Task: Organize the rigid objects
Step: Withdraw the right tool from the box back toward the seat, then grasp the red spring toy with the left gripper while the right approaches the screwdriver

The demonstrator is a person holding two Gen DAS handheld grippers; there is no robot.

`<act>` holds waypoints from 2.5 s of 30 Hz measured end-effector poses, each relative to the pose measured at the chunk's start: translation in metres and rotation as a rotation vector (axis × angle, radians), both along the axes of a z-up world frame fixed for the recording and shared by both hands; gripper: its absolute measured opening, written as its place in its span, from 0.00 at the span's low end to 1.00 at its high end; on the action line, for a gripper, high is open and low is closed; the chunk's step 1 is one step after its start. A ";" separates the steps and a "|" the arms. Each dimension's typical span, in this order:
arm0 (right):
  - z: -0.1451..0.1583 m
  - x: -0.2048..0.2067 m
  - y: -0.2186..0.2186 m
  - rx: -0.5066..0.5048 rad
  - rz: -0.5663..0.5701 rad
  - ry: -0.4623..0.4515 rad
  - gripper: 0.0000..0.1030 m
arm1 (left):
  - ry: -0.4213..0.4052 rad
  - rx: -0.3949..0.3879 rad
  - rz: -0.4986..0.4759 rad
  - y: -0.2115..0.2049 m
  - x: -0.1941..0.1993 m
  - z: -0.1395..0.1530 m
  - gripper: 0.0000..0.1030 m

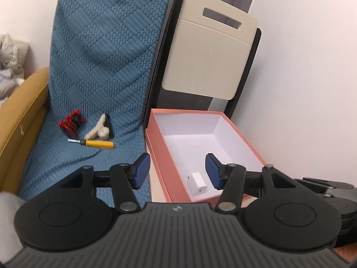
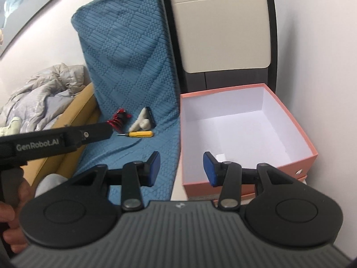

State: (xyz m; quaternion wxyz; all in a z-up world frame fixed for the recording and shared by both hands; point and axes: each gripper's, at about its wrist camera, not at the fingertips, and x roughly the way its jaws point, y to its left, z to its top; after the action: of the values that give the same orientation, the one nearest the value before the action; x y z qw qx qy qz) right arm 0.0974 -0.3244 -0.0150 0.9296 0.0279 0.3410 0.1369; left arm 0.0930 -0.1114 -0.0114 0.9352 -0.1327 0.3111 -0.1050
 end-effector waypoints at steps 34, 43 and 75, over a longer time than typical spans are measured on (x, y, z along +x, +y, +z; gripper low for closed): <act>-0.037 -0.068 0.057 0.027 0.029 -0.002 0.45 | -0.022 0.018 0.076 0.069 -0.081 -0.033 0.62; -0.053 -0.049 0.062 0.028 0.038 0.013 0.45 | 0.008 0.002 0.094 0.076 -0.053 -0.055 0.63; -0.163 0.137 0.157 -0.075 0.245 0.049 0.55 | 0.085 0.081 0.144 0.166 0.189 -0.201 0.69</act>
State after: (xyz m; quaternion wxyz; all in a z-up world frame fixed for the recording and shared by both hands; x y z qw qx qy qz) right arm 0.2344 -0.1672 -0.1780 0.8978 -0.0451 0.3691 0.2358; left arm 0.2824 0.0545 -0.2126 0.9309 -0.1211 0.3441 -0.0193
